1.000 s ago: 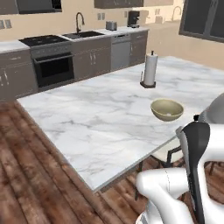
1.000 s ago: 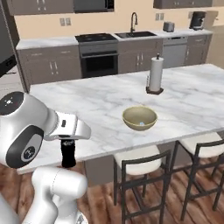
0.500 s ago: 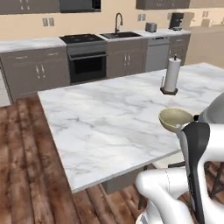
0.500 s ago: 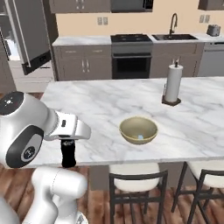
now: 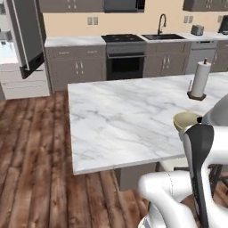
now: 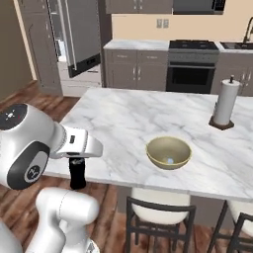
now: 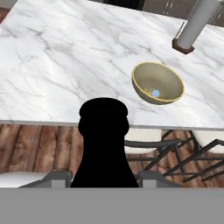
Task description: Open the fridge, grab two sodas, and place both sodas inside the bowl with ice on the dining counter.
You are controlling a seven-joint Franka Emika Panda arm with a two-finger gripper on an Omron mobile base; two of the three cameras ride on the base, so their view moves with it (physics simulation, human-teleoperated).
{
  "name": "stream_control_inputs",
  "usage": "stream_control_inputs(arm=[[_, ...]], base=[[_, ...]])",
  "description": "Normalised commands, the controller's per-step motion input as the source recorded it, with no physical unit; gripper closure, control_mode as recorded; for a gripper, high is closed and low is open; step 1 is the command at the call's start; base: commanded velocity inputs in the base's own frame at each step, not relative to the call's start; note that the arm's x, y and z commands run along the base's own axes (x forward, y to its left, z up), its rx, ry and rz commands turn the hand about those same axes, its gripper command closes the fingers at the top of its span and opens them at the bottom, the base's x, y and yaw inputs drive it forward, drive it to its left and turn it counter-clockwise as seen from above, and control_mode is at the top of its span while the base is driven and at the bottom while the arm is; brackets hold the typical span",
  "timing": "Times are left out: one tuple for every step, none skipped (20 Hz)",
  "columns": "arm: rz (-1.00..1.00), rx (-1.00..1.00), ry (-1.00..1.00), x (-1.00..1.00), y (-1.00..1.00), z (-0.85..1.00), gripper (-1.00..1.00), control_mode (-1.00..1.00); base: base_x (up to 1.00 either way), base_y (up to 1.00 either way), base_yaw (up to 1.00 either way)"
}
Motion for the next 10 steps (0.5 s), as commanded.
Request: stream_control_inputs(arm=[[0.0, 0.0, 0.0, 0.0, 0.0, 0.0, 1.0, 1.0], [0.0, 0.0, 0.0, 0.0, 0.0, 0.0, 1.0, 1.0], [0.0, 0.0, 0.0, 0.0, 0.0, 0.0, 1.0, 1.0], [0.0, 0.0, 0.0, 0.0, 0.0, 0.0, 1.0, 1.0], [0.0, 0.0, 0.0, 0.0, 0.0, 0.0, 1.0, 1.0], [0.0, 0.0, 0.0, 0.0, 0.0, 0.0, 1.0, 1.0], [0.0, 0.0, 0.0, 0.0, 0.0, 0.0, 1.0, 1.0], [0.0, 0.0, 0.0, 0.0, 0.0, 0.0, 1.0, 1.0], [0.0, 0.0, 0.0, 0.0, 0.0, 0.0, 1.0, 1.0], [0.0, 0.0, 0.0, 0.0, 0.0, 0.0, 1.0, 1.0]], base=[[0.0, -0.78, 0.37], [0.0, -0.86, 0.34], [0.0, -0.87, 0.33], [0.0, -0.89, 0.32], [0.0, -0.89, 0.32], [0.0, -0.91, 0.31], [0.0, -0.95, 0.29], [0.0, -1.0, 0.24], [0.0, -0.98, 0.2], [0.0, -0.92, 0.16]])
